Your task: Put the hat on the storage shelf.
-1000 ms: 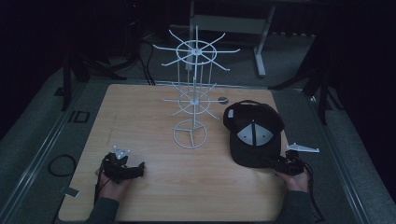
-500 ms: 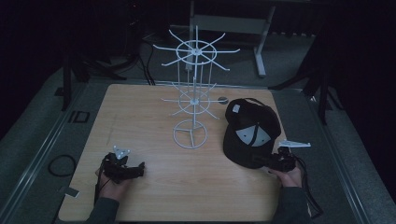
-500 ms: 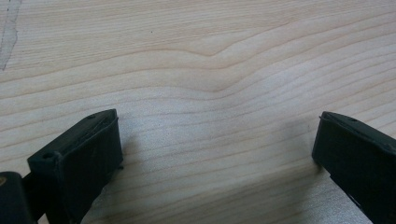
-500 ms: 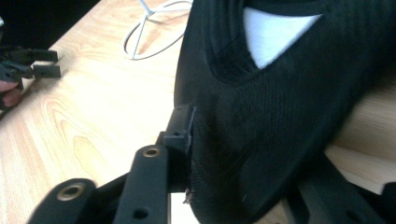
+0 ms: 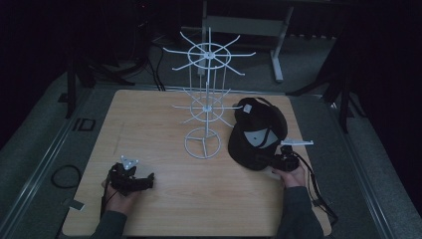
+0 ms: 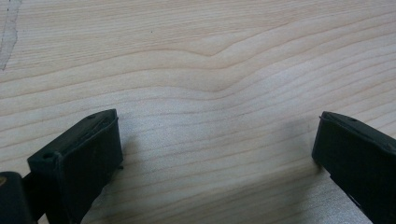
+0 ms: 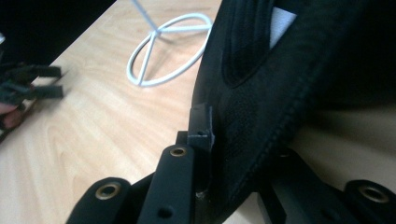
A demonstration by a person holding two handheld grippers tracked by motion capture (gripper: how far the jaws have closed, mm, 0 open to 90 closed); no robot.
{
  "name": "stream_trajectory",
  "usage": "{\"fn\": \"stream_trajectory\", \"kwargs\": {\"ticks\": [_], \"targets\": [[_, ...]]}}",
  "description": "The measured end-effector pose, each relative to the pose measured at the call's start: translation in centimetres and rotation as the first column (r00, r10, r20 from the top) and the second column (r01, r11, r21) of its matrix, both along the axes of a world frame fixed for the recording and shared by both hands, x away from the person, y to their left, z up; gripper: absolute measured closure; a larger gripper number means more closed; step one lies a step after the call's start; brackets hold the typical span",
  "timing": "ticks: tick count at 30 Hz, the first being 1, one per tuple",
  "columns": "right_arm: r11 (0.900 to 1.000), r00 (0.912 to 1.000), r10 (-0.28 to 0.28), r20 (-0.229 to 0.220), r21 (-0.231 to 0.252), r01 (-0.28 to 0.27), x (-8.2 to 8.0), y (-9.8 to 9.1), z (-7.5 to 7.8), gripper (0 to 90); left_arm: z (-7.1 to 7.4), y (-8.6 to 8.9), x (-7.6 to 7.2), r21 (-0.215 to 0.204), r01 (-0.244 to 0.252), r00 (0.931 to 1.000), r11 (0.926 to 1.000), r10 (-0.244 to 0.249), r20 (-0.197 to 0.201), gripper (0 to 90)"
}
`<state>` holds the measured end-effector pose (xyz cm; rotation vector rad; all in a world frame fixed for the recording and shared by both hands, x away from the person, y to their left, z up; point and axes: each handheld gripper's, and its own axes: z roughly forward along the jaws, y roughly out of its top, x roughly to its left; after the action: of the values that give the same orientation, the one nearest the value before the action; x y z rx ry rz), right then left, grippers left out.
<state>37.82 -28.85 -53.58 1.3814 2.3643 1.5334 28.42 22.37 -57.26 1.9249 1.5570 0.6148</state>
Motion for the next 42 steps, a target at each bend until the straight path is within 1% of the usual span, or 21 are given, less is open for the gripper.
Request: {"fn": "stream_trajectory", "kwargs": {"ticks": [3, 6, 7, 8, 9, 10, 12, 15, 19, 23, 24, 25, 26, 27, 29, 34, 35, 37, 40, 41, 42], "targets": [[0.9997, 0.9997, -0.022, 0.009, -0.010, 0.022, 1.0, 0.2, 0.5, 83.3, 0.0, 0.0, 0.0, 0.000, 0.000, 1.0000, 1.0000, 0.000, -0.001, 1.5], [0.9994, 0.9994, -0.031, 0.016, -0.013, 0.031, 1.3, 0.3, 0.6, 84.3, 0.0, 0.0, 0.0, -0.001, -0.001, 1.0000, 1.0000, 0.001, -0.001, 1.5], [0.9983, 0.9983, -0.053, 0.026, -0.022, 0.053, 1.9, 0.3, 1.1, 86.3, 0.0, 0.0, 0.0, -0.001, -0.001, 1.0000, 1.0000, 0.001, -0.001, 1.5], [0.9973, 0.9971, -0.063, 0.043, -0.036, 0.065, 2.4, 0.5, 1.6, 86.5, 0.0, 0.0, 0.0, -0.001, -0.001, 1.0000, 1.0000, 0.001, -0.001, 1.5], [0.9973, 0.9971, -0.063, 0.043, -0.036, 0.065, 2.4, 0.5, 1.6, 86.5, 0.0, 0.0, 0.0, -0.001, -0.001, 1.0000, 1.0000, 0.001, -0.001, 1.5], [0.9960, 0.9961, -0.076, 0.043, -0.043, 0.078, 2.8, 0.7, 1.9, 86.5, 0.0, 0.0, 0.0, -0.001, 0.000, 1.0000, 1.0000, 0.000, -0.001, 1.5], [0.9937, 0.9943, -0.092, 0.054, -0.058, 0.095, 3.3, 1.0, 2.1, 86.5, 0.0, 0.0, 0.0, 0.000, 0.000, 1.0000, 1.0000, 0.000, -0.001, 1.5], [0.9925, 0.9934, -0.101, 0.054, -0.064, 0.104, 3.8, 1.2, 2.2, 86.6, 0.0, 0.0, 0.0, 0.000, 0.000, 1.0000, 1.0000, 0.000, -0.001, 1.5], [0.9864, 0.9893, -0.125, 0.076, -0.098, 0.132, 4.8, 1.7, 2.8, 86.6, 0.0, 0.0, 0.0, 0.000, 0.000, 1.0000, 1.0000, 0.000, -0.001, 1.5], [0.9827, 0.9857, -0.142, 0.090, -0.106, 0.152, 5.4, 1.8, 3.3, 86.6, 0.0, 0.0, 0.0, 0.000, 0.000, 1.0000, 1.0000, 0.000, -0.001, 1.5], [0.9798, 0.9825, -0.153, 0.106, -0.113, 0.165, 5.8, 1.8, 3.8, 86.6, 0.0, 0.0, 0.0, 0.000, -0.001, 1.0000, 1.0000, 0.001, -0.001, 1.5], [0.9798, 0.9825, -0.153, 0.106, -0.113, 0.165, 5.8, 1.8, 3.8, 86.6, 0.0, 0.0, 0.0, -0.001, -0.001, 1.0000, 1.0000, 0.001, -0.001, 1.5], [0.9768, 0.9799, -0.159, 0.120, -0.125, 0.174, 6.1, 1.8, 4.1, 86.6, 0.0, 0.0, 0.0, -0.001, -0.001, 1.0000, 1.0000, 0.001, -0.001, 1.5], [0.9768, 0.9799, -0.159, 0.120, -0.125, 0.174, 6.1, 1.8, 4.1, 86.6, 0.0, 0.0, 0.0, -0.001, -0.001, 1.0000, 1.0000, 0.001, -0.001, 1.5], [0.9722, 0.9761, -0.165, 0.141, -0.143, 0.185, 6.5, 1.9, 4.7, 86.6, 0.0, 0.0, 0.0, -0.001, -0.001, 1.0000, 1.0000, 0.001, -0.001, 1.5], [0.9686, 0.9741, -0.159, 0.161, -0.166, 0.185, 7.1, 2.2, 5.3, 86.6, 0.0, 0.0, 0.0, -0.001, -0.001, 1.0000, 1.0000, 0.001, -0.001, 1.5], [0.9655, 0.9735, -0.153, 0.170, -0.184, 0.184, 7.4, 2.4, 5.6, 86.6, 0.0, 0.0, 0.0, -0.001, -0.001, 1.0000, 1.0000, 0.001, -0.001, 1.5], [0.9645, 0.9740, -0.149, 0.171, -0.192, 0.181, 7.6, 2.5, 5.8, 86.6, 0.0, 0.0, 0.0, -0.001, -0.001, 1.0000, 1.0000, 0.001, -0.001, 1.5], [0.9601, 0.9728, -0.132, 0.190, -0.219, 0.173, 8.2, 2.8, 6.4, 86.7, 0.0, 0.0, 0.0, -0.001, -0.001, 1.0000, 1.0000, 0.001, -0.001, 1.5], [0.9601, 0.9728, -0.132, 0.190, -0.219, 0.173, 8.2, 2.8, 6.4, 86.7, 0.0, 0.0, 0.0, -0.001, -0.001, 1.0000, 1.0000, 0.001, -0.001, 1.5], [0.9595, 0.9717, -0.131, 0.196, -0.221, 0.174, 8.3, 2.9, 6.8, 86.7, 0.0, 0.0, 0.0, -0.001, -0.001, 1.0000, 1.0000, 0.001, -0.001, 1.5]]}}
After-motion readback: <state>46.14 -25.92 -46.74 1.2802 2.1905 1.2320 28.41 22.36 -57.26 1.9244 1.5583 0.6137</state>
